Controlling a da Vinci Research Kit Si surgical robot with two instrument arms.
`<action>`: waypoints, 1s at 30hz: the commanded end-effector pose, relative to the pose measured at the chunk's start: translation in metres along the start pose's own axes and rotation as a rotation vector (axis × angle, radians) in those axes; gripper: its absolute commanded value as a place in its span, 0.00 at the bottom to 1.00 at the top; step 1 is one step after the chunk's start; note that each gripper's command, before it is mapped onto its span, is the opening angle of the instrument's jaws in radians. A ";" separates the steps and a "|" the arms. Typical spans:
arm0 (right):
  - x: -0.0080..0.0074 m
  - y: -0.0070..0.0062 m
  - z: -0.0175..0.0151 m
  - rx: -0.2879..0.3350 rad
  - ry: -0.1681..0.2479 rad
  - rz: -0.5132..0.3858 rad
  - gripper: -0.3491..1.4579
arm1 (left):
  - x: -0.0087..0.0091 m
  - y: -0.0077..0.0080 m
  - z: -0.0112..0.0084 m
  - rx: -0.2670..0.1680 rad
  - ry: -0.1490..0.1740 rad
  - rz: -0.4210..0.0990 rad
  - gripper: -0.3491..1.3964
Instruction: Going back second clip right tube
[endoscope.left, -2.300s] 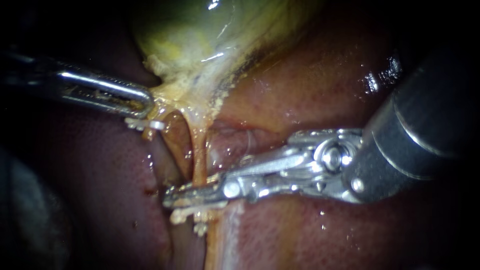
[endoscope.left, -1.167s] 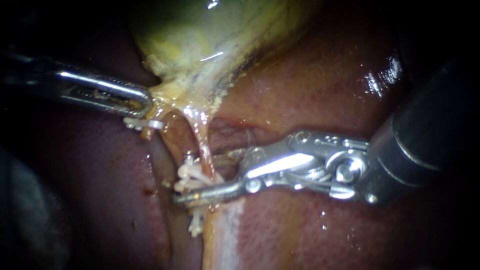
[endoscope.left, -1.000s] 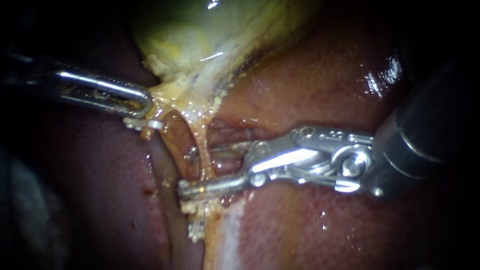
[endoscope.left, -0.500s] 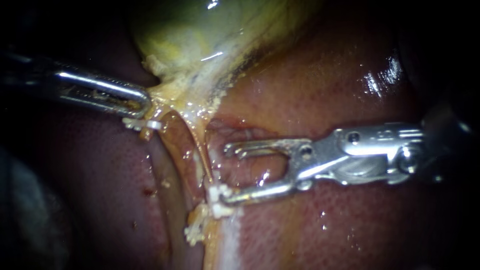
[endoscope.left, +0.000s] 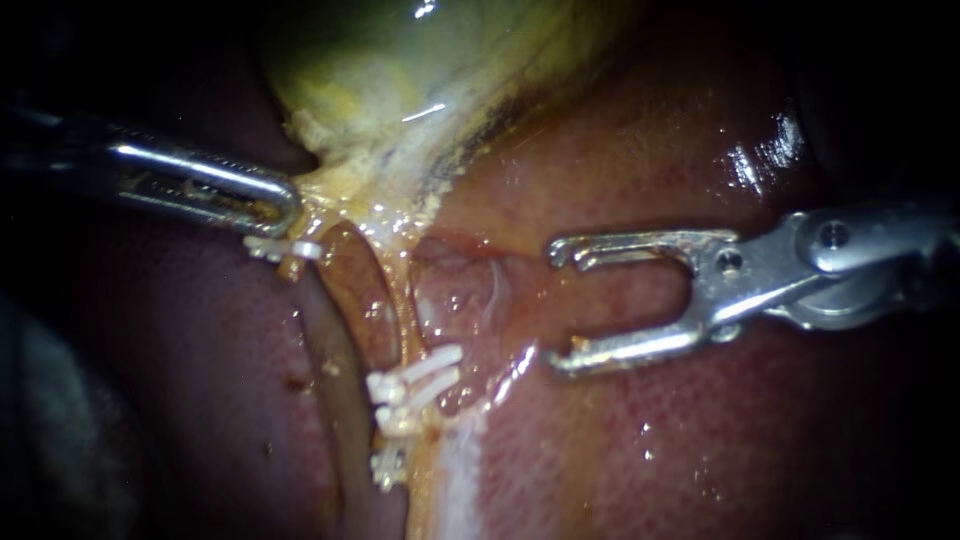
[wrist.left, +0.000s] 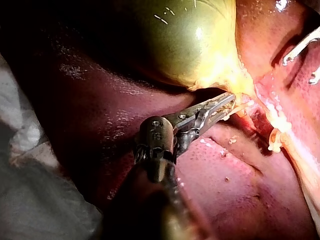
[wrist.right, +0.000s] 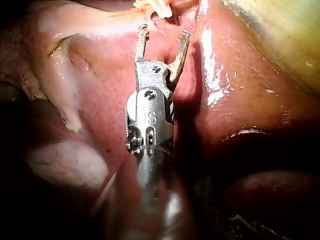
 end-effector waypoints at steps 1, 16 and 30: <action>0.0000 0.0000 -0.0001 0.001 -0.003 -0.002 0.47 | 0.0000 0.0000 0.0000 0.000 0.000 0.000 0.00; -0.0002 -0.0003 -0.0008 0.004 -0.014 -0.005 0.47 | -0.0005 -0.0014 0.0043 0.012 0.004 0.007 0.00; -0.0001 -0.0005 -0.0009 0.005 -0.014 -0.005 0.47 | -0.0010 -0.0025 0.0063 0.011 0.002 0.013 0.00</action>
